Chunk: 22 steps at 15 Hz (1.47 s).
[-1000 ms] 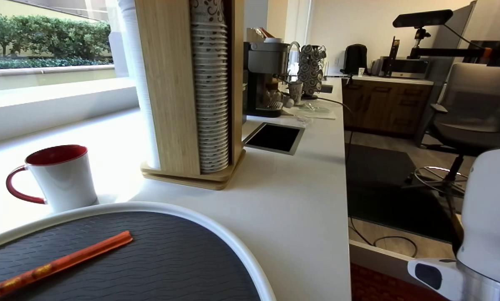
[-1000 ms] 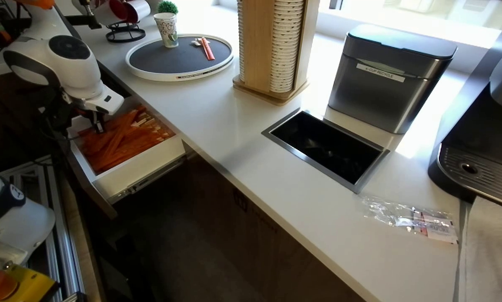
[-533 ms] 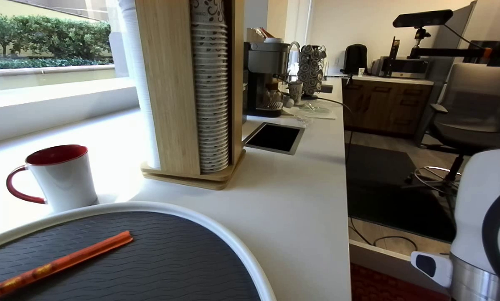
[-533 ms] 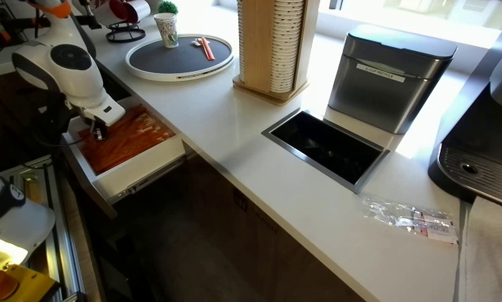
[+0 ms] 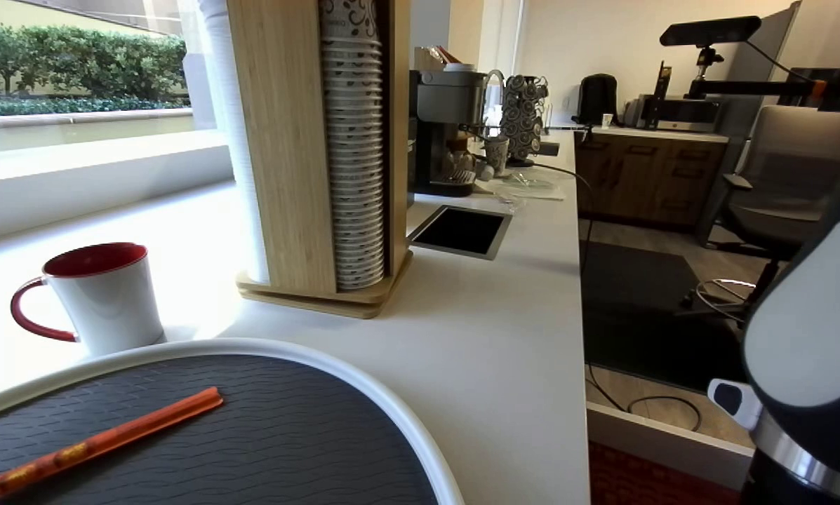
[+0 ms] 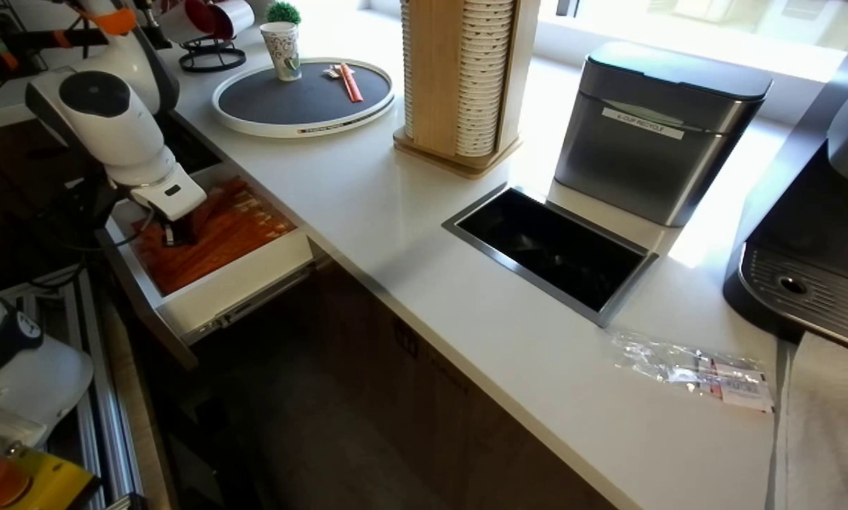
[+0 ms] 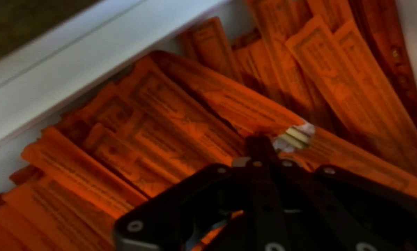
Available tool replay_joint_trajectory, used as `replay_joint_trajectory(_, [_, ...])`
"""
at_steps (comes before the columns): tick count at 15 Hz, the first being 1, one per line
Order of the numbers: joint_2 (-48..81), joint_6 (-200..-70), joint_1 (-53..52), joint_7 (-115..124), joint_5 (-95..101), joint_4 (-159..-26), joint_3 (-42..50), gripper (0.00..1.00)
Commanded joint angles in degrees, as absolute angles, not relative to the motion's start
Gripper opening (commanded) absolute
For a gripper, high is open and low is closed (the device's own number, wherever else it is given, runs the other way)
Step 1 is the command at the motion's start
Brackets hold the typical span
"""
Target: Pick up the object from the tray and put it in the drawer
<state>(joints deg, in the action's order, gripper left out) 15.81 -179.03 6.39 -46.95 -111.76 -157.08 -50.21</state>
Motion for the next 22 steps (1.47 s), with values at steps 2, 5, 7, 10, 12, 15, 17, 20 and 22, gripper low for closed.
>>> replay_joint_trajectory(2, [11.7,-181.8,8.3,-54.6,-121.8,-157.6,-51.0,0.0])
replay_joint_trajectory(5, [10.5,-182.9,9.3,-58.2,-125.8,-157.4,-51.2,0.0])
replay_joint_trajectory(7, [10.1,-183.5,10.0,-60.2,-127.5,-157.4,-51.4,0.0])
replay_joint_trajectory(10, [10.5,-184.8,10.7,-62.2,-129.1,-157.3,-52.0,0.27])
replay_joint_trajectory(12, [10.1,-185.2,11.1,-64.1,-130.2,-157.2,-52.3,0.4])
replay_joint_trajectory(15, [9.1,-186.1,11.5,-67.4,-131.5,-157.3,-53.2,0.62])
replay_joint_trajectory(17, [6.3,-186.5,11.2,-71.2,-132.5,-157.6,-54.2,0.78])
replay_joint_trajectory(20, [2.9,-187.3,10.9,-75.8,-132.9,-157.7,-56.2,1.0])
replay_joint_trajectory(22, [1.1,-187.0,10.8,-77.8,-132.7,-157.7,-57.5,1.0])
